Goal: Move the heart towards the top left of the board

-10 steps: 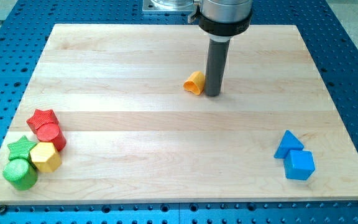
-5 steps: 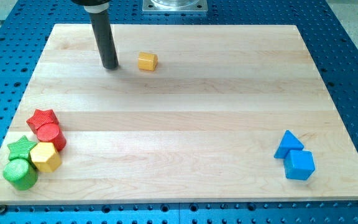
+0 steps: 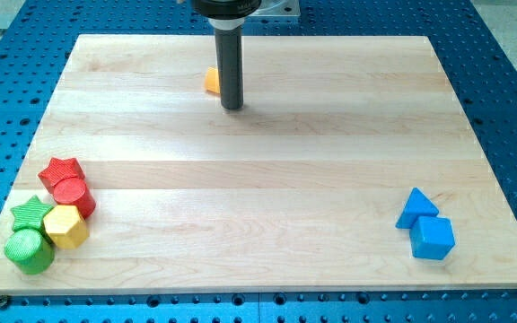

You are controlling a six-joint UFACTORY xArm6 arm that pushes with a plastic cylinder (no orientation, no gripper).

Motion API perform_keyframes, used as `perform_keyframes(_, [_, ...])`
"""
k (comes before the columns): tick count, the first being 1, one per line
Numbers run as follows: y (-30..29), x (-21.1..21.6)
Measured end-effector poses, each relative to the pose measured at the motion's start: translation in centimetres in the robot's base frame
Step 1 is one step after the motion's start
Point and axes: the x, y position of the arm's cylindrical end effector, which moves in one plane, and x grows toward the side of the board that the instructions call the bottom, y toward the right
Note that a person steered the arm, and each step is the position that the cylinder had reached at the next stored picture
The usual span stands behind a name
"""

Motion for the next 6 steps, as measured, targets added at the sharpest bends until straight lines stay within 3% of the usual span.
perform_keyframes(1, [-0.2, -3.3])
perform_keyframes(3, [-12.2, -5.8])
perform_keyframes(4, [-4.2, -4.0])
perform_keyframes(5, [-3.3, -6.9])
perform_keyframes(6, [-9.5, -7.7])
